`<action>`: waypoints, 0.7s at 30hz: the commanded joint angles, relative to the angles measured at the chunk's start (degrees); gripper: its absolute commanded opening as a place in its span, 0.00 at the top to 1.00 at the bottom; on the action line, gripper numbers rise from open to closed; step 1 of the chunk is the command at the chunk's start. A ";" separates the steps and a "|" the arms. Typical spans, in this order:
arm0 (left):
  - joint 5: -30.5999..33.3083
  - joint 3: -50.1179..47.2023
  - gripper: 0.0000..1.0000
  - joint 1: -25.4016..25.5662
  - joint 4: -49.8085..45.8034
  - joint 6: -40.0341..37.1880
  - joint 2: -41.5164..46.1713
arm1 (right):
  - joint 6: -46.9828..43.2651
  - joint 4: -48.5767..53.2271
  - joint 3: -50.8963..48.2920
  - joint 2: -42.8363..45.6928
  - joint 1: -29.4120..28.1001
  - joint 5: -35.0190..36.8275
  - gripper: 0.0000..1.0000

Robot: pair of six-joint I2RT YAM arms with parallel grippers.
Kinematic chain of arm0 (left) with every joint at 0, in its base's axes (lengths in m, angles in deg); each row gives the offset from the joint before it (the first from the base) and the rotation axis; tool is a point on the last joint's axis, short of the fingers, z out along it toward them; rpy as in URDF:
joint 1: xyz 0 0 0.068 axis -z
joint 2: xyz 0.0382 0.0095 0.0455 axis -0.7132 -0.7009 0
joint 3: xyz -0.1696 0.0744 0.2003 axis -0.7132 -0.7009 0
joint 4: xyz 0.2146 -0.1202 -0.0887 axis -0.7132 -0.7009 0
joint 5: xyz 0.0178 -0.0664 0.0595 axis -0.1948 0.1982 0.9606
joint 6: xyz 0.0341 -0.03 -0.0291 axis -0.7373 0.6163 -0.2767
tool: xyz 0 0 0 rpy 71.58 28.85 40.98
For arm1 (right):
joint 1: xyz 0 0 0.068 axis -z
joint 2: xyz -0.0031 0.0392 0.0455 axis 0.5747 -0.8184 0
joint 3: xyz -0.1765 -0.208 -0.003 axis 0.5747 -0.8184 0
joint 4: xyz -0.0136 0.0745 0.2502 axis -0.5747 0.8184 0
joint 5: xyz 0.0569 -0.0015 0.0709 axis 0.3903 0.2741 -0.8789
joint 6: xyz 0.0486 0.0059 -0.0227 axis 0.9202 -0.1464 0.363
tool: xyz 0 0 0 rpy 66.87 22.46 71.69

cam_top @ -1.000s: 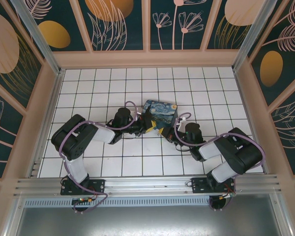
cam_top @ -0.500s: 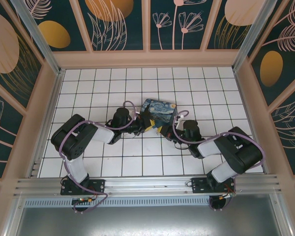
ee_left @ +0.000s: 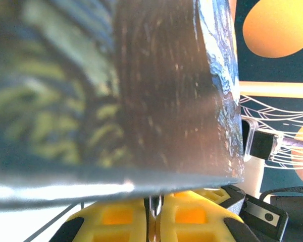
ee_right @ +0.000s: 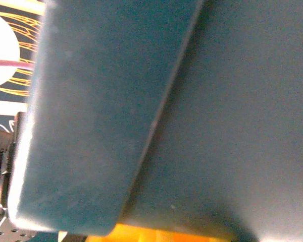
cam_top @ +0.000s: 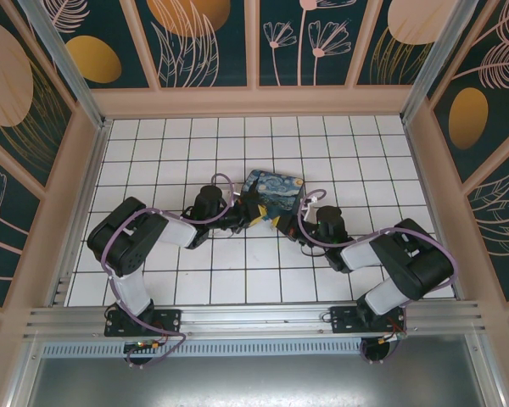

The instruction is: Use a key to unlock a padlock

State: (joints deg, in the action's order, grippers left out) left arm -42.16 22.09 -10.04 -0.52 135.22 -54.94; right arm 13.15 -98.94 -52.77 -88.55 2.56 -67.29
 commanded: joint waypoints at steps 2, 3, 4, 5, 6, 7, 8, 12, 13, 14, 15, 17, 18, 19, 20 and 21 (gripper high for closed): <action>-4.25 -0.62 1.00 0.93 1.89 0.44 1.67 | 6.84 -12.80 1.27 -1.41 0.57 0.09 1.00; -4.18 -0.76 1.00 0.92 2.18 0.66 1.65 | 7.46 -12.87 1.59 -1.56 0.31 -0.12 1.00; -4.04 -0.79 1.00 0.92 2.35 0.80 1.73 | 8.32 -13.01 1.90 -1.70 -0.03 -0.21 1.00; -4.00 -0.80 1.00 1.01 2.51 0.88 1.72 | 9.09 -13.04 2.28 -1.91 -0.44 -0.36 1.00; -3.92 -0.76 1.00 0.97 2.50 0.92 1.81 | 9.55 -13.18 2.44 -2.06 -0.75 -0.35 1.00; -3.84 -0.76 1.00 0.92 2.68 1.08 1.85 | 10.42 -13.68 2.49 -2.20 -1.11 -0.07 1.00; -3.78 -0.72 1.00 0.92 2.69 1.16 1.87 | 11.20 -14.35 2.40 -2.43 -1.14 0.04 1.00; -3.43 -0.80 1.00 0.92 2.56 1.02 1.66 | 14.15 -16.97 1.71 -3.53 -0.89 0.83 1.00; -3.10 -0.98 1.00 1.00 2.81 1.17 1.67 | 15.57 -18.73 1.70 -4.41 -0.93 0.49 1.00; -3.00 -1.17 1.00 1.01 3.13 1.20 1.72 | 16.95 -20.12 1.70 -5.23 -0.94 0.08 1.00; -2.82 -1.29 1.00 1.01 3.22 1.32 1.57 | 17.96 -21.90 1.70 -6.04 -1.02 -0.10 1.00; -2.91 -1.36 1.00 1.01 3.87 1.72 1.38 | 19.00 -22.30 1.86 -7.07 -1.10 -0.13 1.00; -2.95 -1.42 1.00 1.03 4.49 2.10 1.21 | 18.72 -21.31 2.08 -7.09 -1.08 0.06 1.00; -3.04 -1.34 1.00 1.01 4.71 2.30 1.18 | 18.09 -19.86 2.37 -6.99 -1.14 0.53 1.00; -2.96 -1.25 1.00 1.09 4.71 2.31 1.21 | 17.47 -18.81 2.75 -7.01 -1.15 0.59 1.00; -2.89 -1.16 1.00 1.17 4.62 2.27 1.26 | 16.36 -17.04 3.56 -6.89 -1.05 0.17 1.00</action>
State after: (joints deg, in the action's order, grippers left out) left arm -40.24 21.39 -10.63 1.38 136.88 -54.61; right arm 29.60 -110.63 -52.68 -95.54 2.06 -67.49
